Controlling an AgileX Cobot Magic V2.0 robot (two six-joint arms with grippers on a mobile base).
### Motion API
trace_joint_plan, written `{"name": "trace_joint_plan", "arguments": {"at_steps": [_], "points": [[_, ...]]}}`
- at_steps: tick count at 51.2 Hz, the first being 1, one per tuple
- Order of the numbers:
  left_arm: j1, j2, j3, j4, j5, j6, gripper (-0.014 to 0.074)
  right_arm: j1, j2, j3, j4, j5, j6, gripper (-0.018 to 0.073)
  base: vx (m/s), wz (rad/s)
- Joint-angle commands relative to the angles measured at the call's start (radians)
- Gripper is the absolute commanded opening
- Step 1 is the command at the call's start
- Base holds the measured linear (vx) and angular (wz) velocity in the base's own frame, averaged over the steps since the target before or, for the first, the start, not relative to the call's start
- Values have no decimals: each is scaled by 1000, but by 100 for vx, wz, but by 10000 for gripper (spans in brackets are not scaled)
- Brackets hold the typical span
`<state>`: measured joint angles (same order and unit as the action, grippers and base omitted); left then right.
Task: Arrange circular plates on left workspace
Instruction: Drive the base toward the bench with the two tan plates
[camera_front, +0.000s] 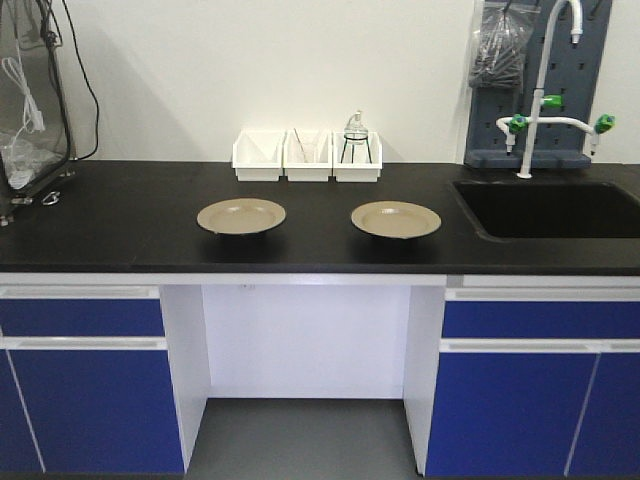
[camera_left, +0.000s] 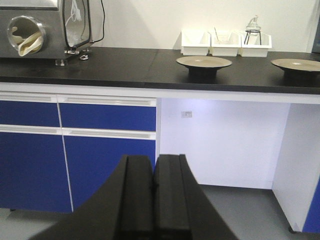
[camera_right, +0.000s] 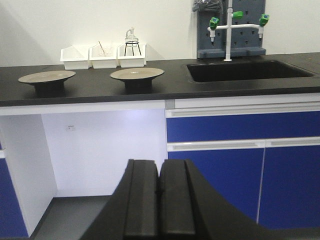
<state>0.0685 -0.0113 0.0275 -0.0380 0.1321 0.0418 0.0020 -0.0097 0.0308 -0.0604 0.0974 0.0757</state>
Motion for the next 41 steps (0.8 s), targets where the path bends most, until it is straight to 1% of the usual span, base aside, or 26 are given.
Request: {"name": "trace_joint_plan", "arguments": {"at_steps": [1, 41], "points": [[-6, -16, 20, 1, -79, -10, 0, -3, -14, 20, -15, -82, -3, -4, 53, 5], [-6, -16, 20, 1, -79, -10, 0, -3, -14, 20, -15, -82, -3, -4, 50, -3]]}}
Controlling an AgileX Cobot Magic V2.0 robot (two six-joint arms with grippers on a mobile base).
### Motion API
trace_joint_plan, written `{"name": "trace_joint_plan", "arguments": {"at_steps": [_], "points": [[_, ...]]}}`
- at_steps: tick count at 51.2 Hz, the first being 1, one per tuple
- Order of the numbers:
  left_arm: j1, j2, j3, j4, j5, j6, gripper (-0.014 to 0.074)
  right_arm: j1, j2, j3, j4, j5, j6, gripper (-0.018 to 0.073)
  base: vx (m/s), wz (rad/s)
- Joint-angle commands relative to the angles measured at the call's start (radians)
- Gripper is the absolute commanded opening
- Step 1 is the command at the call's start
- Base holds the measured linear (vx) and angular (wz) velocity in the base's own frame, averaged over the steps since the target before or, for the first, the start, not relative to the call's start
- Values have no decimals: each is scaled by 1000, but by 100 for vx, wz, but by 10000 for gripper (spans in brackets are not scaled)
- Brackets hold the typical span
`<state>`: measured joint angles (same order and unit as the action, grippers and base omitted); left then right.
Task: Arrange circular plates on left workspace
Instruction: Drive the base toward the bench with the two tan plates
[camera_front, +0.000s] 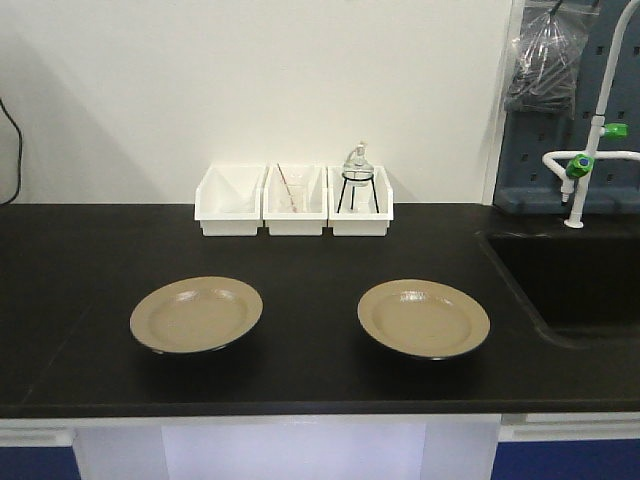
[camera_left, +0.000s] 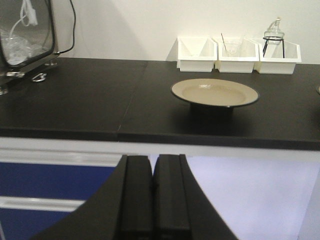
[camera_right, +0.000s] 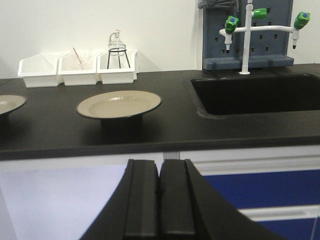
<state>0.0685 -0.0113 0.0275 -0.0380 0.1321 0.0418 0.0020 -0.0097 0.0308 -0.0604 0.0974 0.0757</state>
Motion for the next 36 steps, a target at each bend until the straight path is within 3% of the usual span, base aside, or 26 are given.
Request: {"name": "trace_joint_plan", "arguments": {"at_steps": [1, 36], "points": [[-6, -16, 20, 1, -79, -10, 0, -3, -14, 20, -15, -82, -3, -4, 47, -6], [-6, -16, 20, 1, -79, -10, 0, -3, -14, 20, -15, -82, -3, -4, 44, 0]]}}
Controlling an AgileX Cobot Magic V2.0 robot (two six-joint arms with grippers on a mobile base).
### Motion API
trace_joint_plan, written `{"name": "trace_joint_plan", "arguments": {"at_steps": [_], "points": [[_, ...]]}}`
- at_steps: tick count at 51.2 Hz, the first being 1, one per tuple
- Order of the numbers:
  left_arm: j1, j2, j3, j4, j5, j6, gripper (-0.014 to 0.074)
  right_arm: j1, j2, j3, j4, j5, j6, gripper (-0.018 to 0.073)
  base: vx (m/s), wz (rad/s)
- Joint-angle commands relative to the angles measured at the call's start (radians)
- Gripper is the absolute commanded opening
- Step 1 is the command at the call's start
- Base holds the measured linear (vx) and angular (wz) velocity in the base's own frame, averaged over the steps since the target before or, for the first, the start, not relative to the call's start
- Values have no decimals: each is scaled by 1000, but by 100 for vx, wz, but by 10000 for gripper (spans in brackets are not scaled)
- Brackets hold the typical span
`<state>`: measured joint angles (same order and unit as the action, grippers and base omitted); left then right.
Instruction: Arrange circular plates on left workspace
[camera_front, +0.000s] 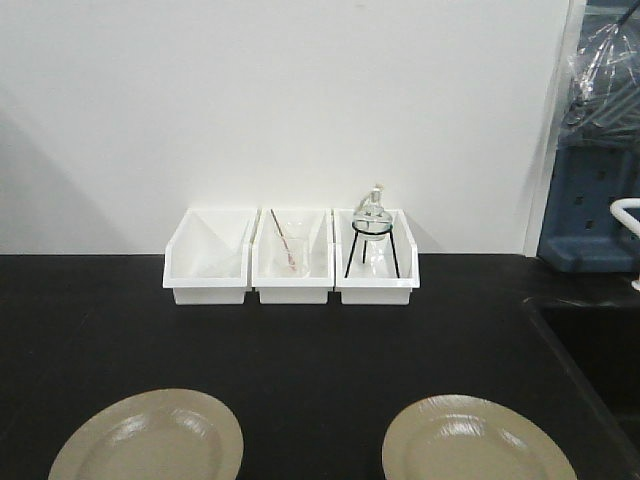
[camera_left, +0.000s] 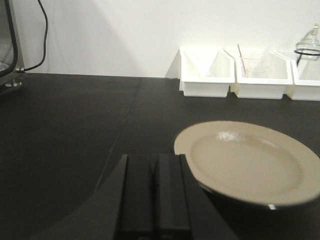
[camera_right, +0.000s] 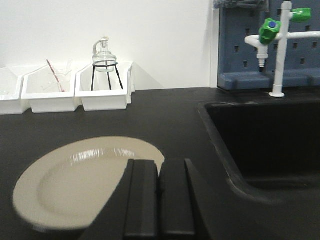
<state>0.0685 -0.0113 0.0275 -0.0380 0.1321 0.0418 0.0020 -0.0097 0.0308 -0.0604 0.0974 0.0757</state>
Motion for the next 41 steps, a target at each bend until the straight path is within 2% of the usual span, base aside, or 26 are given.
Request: {"name": "trace_joint_plan", "arguments": {"at_steps": [1, 19, 41], "points": [[-6, -16, 20, 1, -79, -10, 0, -3, -14, 20, -15, -82, -3, -4, 37, 7], [-6, -16, 20, 1, -79, -10, 0, -3, -14, 20, -15, -82, -3, -4, 27, 6], [-6, -16, 20, 1, -79, -10, 0, -3, -14, 20, -15, -82, -3, -4, 4, 0]]}}
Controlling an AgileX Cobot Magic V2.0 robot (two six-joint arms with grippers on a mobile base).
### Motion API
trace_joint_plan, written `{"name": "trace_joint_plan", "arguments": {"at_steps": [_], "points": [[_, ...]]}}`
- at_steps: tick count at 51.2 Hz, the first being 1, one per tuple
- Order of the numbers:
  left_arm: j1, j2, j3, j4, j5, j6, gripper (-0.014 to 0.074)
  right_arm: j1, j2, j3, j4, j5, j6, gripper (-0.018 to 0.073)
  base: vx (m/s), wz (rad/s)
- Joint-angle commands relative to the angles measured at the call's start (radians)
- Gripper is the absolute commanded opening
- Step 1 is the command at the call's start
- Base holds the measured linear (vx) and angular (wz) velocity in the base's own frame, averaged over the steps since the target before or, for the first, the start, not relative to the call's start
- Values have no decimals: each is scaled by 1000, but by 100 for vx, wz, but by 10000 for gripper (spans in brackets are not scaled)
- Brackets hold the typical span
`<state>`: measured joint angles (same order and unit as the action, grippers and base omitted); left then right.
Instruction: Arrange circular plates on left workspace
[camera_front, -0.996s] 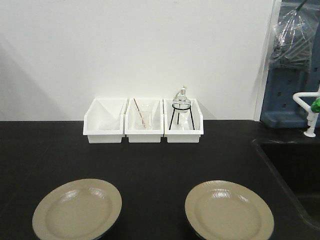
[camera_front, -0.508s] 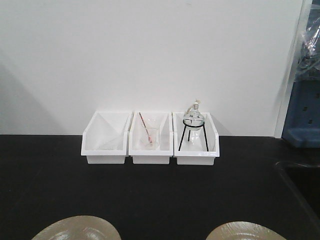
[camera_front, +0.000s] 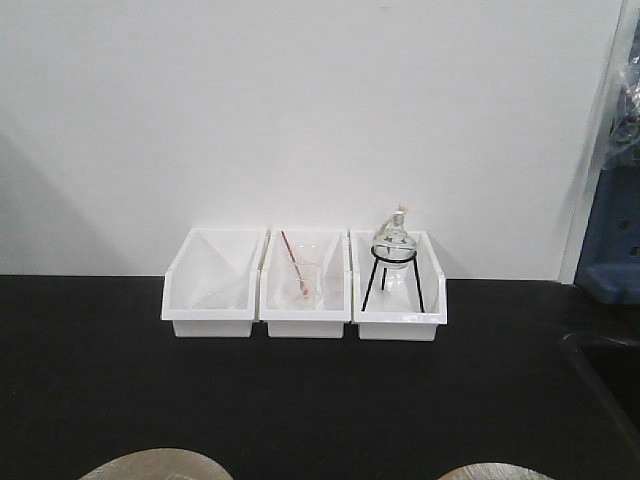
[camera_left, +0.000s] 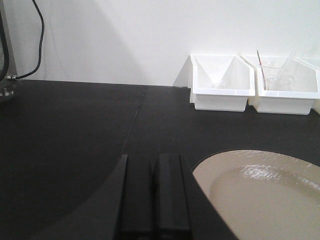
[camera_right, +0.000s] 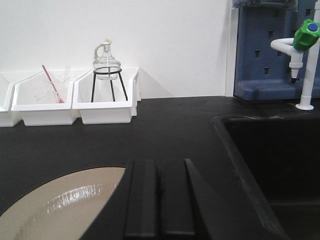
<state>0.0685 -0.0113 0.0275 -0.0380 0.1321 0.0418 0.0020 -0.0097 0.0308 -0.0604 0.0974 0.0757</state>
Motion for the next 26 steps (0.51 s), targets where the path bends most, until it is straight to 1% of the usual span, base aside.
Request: {"name": "trace_joint_plan", "arguments": {"at_steps": [1, 10, 16, 18, 20, 21, 22, 23, 24, 26], "points": [[-6, -16, 20, 1, -79, -10, 0, -3, -14, 20, -15, -82, -3, -4, 0, 0], [-6, -16, 20, 1, -87, -10, 0, -2, -14, 20, -12, -97, -2, -4, 0, 0], [-6, -16, 19, 1, -132, -10, 0, -3, -14, 20, -14, -207, -3, -4, 0, 0], [-6, -16, 13, -9, -190, -23, 0, -3, -14, 15, -12, -291, 0, -4, 0, 0], [-6, -16, 3, -44, -215, -71, 0, -1, -14, 2, -6, -333, 28, -4, 0, 0], [-6, -16, -4, -75, -214, -94, 0, 1, -14, -5, -4, -343, 45, -4, 0, 0], [-6, -15, -10, -100, -207, -134, 0, 1, -14, -20, 0, -345, 74, -4, 0, 0], [-6, -14, -21, -139, -196, -162, 0, 1, -14, -32, 3, -343, 96, -4, 0, 0], [-6, -14, -36, -191, -163, -220, 0, 1, -12, -53, 7, -338, 127, -4, 0, 0], [-6, -14, -61, -229, -122, -263, 0, 1, -8, -98, 8, -291, 182, -4, 0, 0]]}}
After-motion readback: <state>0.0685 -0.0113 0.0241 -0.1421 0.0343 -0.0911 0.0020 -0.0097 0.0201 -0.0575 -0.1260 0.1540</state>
